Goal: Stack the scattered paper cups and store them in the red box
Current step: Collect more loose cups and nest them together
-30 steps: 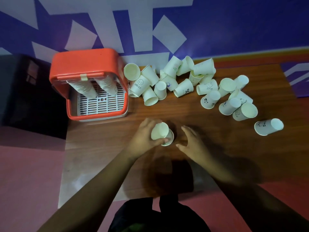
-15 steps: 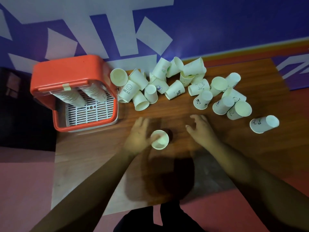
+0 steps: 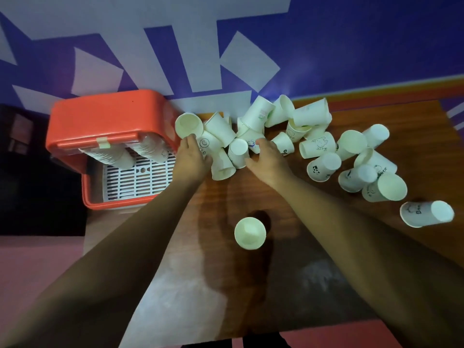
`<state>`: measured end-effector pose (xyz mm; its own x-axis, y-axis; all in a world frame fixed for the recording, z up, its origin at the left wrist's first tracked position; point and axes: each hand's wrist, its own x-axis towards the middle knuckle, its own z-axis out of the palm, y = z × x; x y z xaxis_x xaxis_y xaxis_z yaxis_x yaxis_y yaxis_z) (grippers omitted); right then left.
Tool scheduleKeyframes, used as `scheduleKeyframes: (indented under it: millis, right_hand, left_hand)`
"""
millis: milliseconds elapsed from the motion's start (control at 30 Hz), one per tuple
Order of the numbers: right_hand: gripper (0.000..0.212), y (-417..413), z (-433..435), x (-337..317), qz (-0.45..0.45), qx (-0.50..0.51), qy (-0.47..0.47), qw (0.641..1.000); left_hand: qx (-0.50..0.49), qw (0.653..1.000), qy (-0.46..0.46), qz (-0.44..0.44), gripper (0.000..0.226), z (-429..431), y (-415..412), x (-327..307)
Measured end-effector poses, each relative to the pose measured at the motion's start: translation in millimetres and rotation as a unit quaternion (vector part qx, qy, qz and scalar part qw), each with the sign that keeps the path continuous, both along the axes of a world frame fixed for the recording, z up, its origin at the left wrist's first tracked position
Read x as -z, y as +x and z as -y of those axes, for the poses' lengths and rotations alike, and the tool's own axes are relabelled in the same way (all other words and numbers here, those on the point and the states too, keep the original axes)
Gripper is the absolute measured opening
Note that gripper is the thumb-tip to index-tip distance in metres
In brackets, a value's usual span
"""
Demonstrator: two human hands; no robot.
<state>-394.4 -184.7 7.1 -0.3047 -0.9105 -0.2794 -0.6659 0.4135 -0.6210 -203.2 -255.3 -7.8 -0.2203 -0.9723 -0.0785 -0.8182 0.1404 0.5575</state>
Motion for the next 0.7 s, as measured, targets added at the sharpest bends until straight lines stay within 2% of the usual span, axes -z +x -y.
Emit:
scheduleKeyframes:
  millis: [167, 300, 433, 633, 700]
  right_hand:
    - [0.058, 15.1, 32.0, 10.3, -0.013, -0.036, 0.022, 0.999]
    - [0.063, 21.7, 35.4, 19.9, -0.038, -0.05, 0.03, 0.998]
    - [0.054, 24.2, 25.5, 27.3, -0.068, -0.075, 0.061, 0.993]
    - [0.036, 20.3, -1.2, 35.7, -0.057, -0.091, 0.047, 0.993]
    - [0.039, 18.3, -12.8, 37.5, -0.07, -0.108, 0.071, 0.989]
  left_hand:
    - [0.019, 1.0, 0.003, 0.011, 0.05, 10.2, 1.6, 14.9]
    - [0.051, 0.998, 0.013, 0.016, 0.056, 8.0, 5.5, 20.6]
    - [0.05, 0.998, -0.021, 0.032, 0.053, -3.6, 10.4, 25.0]
    - [0.043, 0.997, 0.045, 0.046, 0.054, -17.0, 17.0, 33.7]
    - [0.046, 0.997, 0.053, 0.042, 0.054, -20.8, 17.9, 34.2]
